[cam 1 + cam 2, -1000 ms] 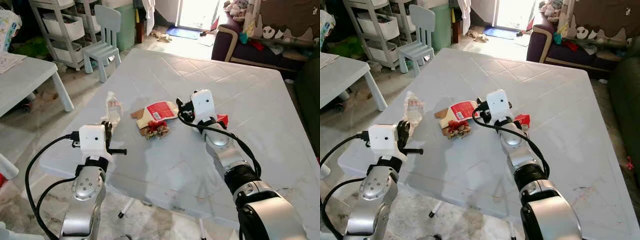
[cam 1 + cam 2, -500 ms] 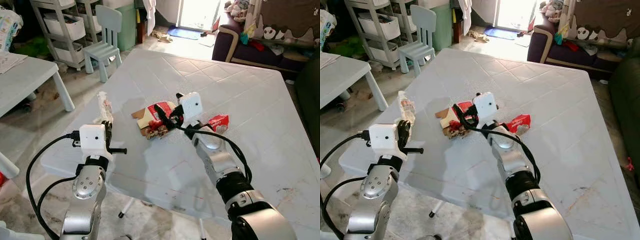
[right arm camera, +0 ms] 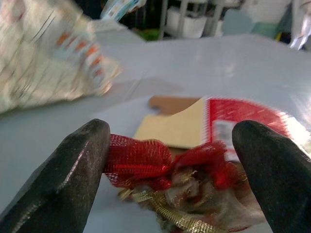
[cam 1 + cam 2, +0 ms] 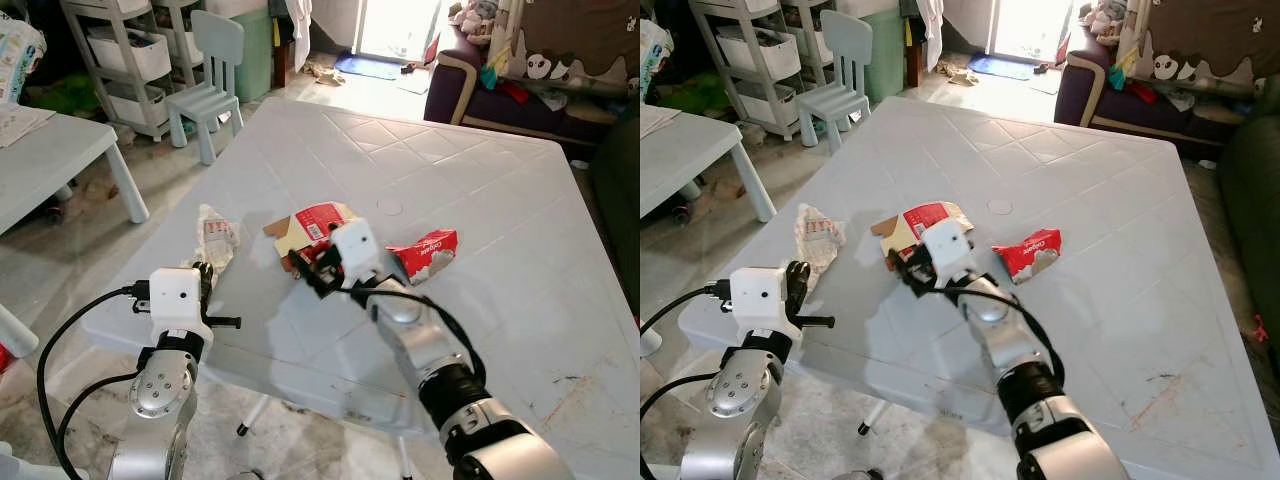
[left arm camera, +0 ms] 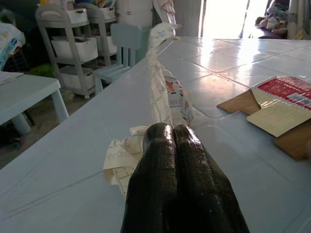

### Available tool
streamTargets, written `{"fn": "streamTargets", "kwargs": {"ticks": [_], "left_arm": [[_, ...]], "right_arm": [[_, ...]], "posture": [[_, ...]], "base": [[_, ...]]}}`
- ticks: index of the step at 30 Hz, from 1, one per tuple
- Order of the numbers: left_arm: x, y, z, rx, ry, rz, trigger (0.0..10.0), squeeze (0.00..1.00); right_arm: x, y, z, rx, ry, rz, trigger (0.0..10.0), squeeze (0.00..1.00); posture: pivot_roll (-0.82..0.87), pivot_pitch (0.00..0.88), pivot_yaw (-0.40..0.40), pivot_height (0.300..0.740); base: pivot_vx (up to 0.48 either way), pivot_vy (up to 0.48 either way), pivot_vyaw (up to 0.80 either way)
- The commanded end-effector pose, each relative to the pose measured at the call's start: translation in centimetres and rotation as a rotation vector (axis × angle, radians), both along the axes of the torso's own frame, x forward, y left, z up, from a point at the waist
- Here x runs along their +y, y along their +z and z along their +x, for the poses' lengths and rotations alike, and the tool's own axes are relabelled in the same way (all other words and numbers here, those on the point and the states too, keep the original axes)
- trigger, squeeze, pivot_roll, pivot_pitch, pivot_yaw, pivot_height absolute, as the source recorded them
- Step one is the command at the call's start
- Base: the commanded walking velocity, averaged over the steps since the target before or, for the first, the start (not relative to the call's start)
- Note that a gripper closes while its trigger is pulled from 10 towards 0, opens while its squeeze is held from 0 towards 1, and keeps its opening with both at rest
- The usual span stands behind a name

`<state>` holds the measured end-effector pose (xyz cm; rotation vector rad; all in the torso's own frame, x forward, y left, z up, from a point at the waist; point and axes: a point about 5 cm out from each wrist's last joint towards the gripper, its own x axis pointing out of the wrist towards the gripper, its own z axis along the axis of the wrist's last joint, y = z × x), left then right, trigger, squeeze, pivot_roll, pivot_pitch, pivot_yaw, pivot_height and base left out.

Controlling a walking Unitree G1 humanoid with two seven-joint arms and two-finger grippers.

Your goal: Picking trash to rubbish bin

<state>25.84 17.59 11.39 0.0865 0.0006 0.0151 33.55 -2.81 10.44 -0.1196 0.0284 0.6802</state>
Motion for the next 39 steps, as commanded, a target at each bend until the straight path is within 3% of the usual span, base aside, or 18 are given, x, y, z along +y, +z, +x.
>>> {"fn": "streamTargets", "kwargs": {"ticks": [1,3,4,5,6,7,8,39], "left_arm": [[-0.5,0.7,0.0,-0.029,-0.019,0.002,0.0,0.0],[-0.6,0.7,0.0,-0.03,-0.02,0.002,0.0,0.0],[-0.6,0.7,0.0,-0.032,-0.022,0.0,0.0,0.0],[-0.7,0.8,-0.1,-0.034,-0.024,-0.001,0.0,0.0],[-0.7,0.8,-0.1,-0.034,-0.024,-0.001,0.0,0.0],[-0.7,0.8,-0.1,-0.035,-0.024,-0.002,0.0,0.0],[-0.6,0.8,-0.1,-0.035,-0.024,-0.001,0.0,0.0],[-0.8,1.6,1.2,-0.064,-0.028,-0.008,0.0,0.0]], "right_arm": [[0.3,-0.5,-0.1,0.012,0.012,-0.038,10.0,1.0],[0.5,-0.7,-0.2,0.019,0.014,-0.046,10.0,0.99],[0.6,-0.9,-0.2,0.021,0.014,-0.057,10.0,0.75],[0.8,-1.2,-0.3,0.029,0.013,-0.081,10.0,0.0],[0.9,-1.3,-0.3,0.03,0.015,-0.092,10.0,0.0],[0.9,-1.6,-0.4,0.04,0.015,-0.107,4.3,0.0],[0.9,-1.8,-0.5,0.049,0.017,-0.111,0.0,0.0],[-1.2,-2.1,-0.1,0.027,-0.056,-0.08,0.0,0.0]], "posture": [[0.09,0.031,-0.076,0.74],[0.09,0.03,-0.076,0.74],[0.1,0.032,-0.077,0.74],[0.1,0.032,-0.076,0.74],[0.1,0.034,-0.077,0.74],[0.1,0.035,-0.077,0.74],[0.1,0.036,-0.076,0.74],[0.09,0.018,-0.06,0.74]], "base": [[0.0,0.0,0.0],[0.0,0.0,0.0],[0.0,0.0,0.0],[0.0,0.0,0.0],[0.0,0.0,0.0],[0.0,0.0,0.0],[0.0,0.0,0.0],[0.0,0.0,0.0]]}}
